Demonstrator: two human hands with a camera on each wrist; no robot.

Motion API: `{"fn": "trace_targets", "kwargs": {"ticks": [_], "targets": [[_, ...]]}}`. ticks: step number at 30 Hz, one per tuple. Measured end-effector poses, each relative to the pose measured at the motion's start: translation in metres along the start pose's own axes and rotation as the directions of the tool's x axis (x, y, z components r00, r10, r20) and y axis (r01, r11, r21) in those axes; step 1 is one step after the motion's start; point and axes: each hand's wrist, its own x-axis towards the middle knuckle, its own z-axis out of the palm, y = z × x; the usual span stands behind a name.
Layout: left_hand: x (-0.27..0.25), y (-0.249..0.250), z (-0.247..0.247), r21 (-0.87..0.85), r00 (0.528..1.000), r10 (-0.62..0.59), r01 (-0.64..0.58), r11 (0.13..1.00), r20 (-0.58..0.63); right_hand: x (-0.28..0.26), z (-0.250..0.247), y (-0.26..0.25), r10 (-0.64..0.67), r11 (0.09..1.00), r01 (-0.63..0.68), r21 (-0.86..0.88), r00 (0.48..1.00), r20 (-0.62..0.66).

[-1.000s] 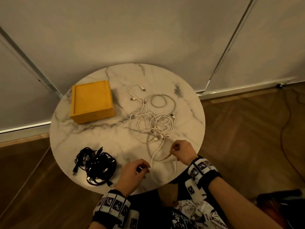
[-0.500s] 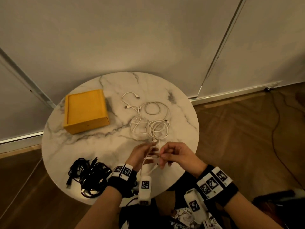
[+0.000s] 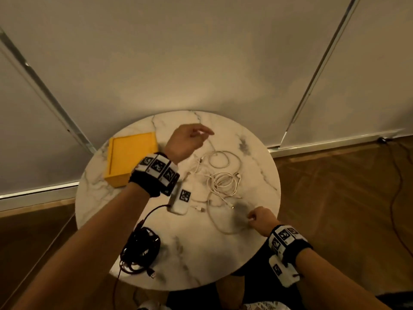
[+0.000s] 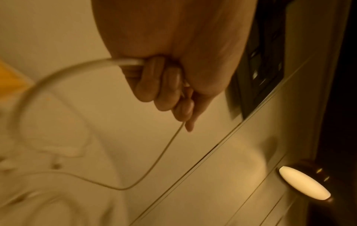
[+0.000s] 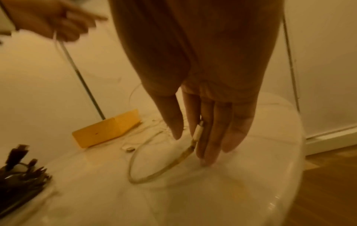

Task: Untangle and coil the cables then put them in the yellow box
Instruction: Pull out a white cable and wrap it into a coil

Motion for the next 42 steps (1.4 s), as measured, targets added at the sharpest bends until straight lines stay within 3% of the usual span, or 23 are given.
{"fn": "trace_targets", "kwargs": {"ticks": [2,4,5,7,10,13,15,16,18,21,23,25,26,28,31,33,35,37,40,42], "targets": [[0.007,0.038,-0.019,-0.111,0.995,0.080,-0.086,0.990,-0.054,-0.003,-0.012,-0.022,-0.072,0.994,0.072,-0.080,0.997,0.000],[0.007,0.070,-0.035,-0.158,0.993,0.115,-0.117,0.981,-0.021,-0.011,-0.040,-0.055,-0.198,0.979,0.204,0.018,0.965,-0.170],[0.006,0.080,-0.040,-0.164,0.992,0.125,-0.120,0.979,0.021,-0.015,-0.058,-0.074,-0.240,0.947,0.291,0.140,0.924,-0.296],[-0.001,0.091,-0.044,-0.155,0.986,0.132,-0.115,0.981,0.104,-0.030,-0.096,-0.117,-0.295,0.799,0.498,0.336,0.813,-0.502],[-0.013,0.095,-0.042,-0.199,0.978,0.159,-0.131,0.971,0.132,-0.052,-0.143,-0.174,-0.452,0.628,0.702,0.337,0.681,-0.576],[-0.022,0.099,-0.059,-0.344,0.982,0.190,-0.173,0.923,0.017,-0.064,-0.165,-0.210,-0.587,0.496,0.728,0.473,0.683,-0.435],[-0.026,0.095,-0.078,-0.409,0.984,0.170,-0.177,0.895,-0.053,-0.066,-0.179,-0.226,-0.565,0.458,0.715,0.528,0.693,-0.448],[-0.028,0.090,-0.085,-0.403,0.987,0.143,-0.162,0.901,-0.077,-0.067,-0.189,-0.234,-0.551,0.441,0.736,0.513,0.674,-0.493],[-0.034,0.079,-0.089,-0.296,0.993,0.081,-0.104,0.949,-0.087,-0.074,-0.213,-0.255,-0.536,0.421,0.796,0.434,0.605,-0.589],[-0.048,0.064,-0.081,-0.206,1.000,0.017,-0.012,0.978,0.020,-0.098,-0.252,-0.285,-0.539,0.390,0.873,0.294,0.475,-0.696],[-0.055,0.061,-0.079,-0.259,0.998,0.029,-0.012,0.966,0.061,-0.107,-0.269,-0.294,-0.534,0.324,0.913,0.246,0.391,-0.750],[-0.060,0.066,-0.083,-0.429,0.996,0.077,-0.046,0.902,0.054,-0.104,-0.275,-0.292,-0.531,0.297,0.931,0.215,0.348,-0.772],[-0.061,0.069,-0.087,-0.532,0.994,0.105,-0.070,0.844,0.036,-0.097,-0.273,-0.287,-0.537,0.323,0.926,0.198,0.351,-0.767],[-0.062,0.081,-0.097,-0.699,0.988,0.154,-0.129,0.703,-0.027,-0.076,-0.260,-0.274,-0.558,0.455,0.878,0.150,0.412,-0.721],[-0.062,0.100,-0.118,-0.860,0.969,0.233,-0.187,0.474,-0.082,-0.042,-0.216,-0.244,-0.618,0.658,0.752,0.040,0.569,-0.543],[-0.058,0.109,-0.135,-0.872,0.945,0.286,-0.271,0.408,-0.160,-0.027,-0.176,-0.220,-0.657,0.706,0.708,0.031,0.671,-0.343],[-0.053,0.112,-0.153,-0.842,0.921,0.288,-0.365,0.397,-0.264,-0.025,-0.135,-0.201,-0.653,0.737,0.670,0.093,0.741,-0.157],[-0.048,0.108,-0.166,-0.808,0.902,0.261,-0.426,0.407,-0.344,-0.034,-0.102,-0.190,-0.657,0.746,0.657,0.109,0.753,-0.042],[-0.039,0.085,-0.176,-0.760,0.889,0.142,-0.448,0.470,-0.436,-0.056,-0.078,-0.189,-0.693,0.718,0.685,0.123,0.720,0.042],[-0.037,0.060,-0.184,-0.633,0.834,0.041,-0.449,0.630,-0.551,-0.069,-0.077,-0.193,-0.733,0.676,0.724,0.136,0.680,0.021]]}}
